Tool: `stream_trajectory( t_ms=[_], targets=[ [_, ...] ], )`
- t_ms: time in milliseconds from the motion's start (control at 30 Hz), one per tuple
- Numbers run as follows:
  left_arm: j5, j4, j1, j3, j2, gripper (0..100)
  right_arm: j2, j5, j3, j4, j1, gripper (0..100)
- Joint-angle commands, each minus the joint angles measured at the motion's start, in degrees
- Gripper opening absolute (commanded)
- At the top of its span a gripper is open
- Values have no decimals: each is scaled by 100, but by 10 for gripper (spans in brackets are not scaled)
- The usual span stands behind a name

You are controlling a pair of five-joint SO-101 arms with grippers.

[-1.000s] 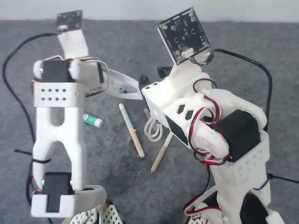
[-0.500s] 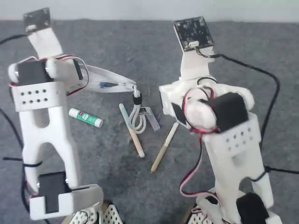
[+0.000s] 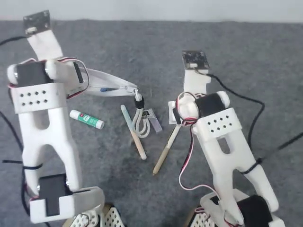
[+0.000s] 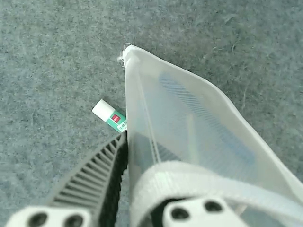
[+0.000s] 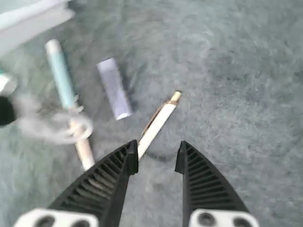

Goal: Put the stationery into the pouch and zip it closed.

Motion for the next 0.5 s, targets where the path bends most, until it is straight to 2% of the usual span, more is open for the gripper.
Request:
stream_trajectory(
  t_ms=[0, 167, 367, 467],
  targets=[
    [79, 44, 0, -242, -26, 12, -224, -299, 457, -796, 84, 122],
    [79, 9, 70, -84, -26, 12, -40, -466, 1020, -1745, 66, 122],
    [79, -26, 114, 75, -26, 12, 1007, -510, 659, -1833, 75, 123],
    [185, -158, 88, 189, -26, 12, 1516, -818, 360, -1824, 84, 123]
  ],
)
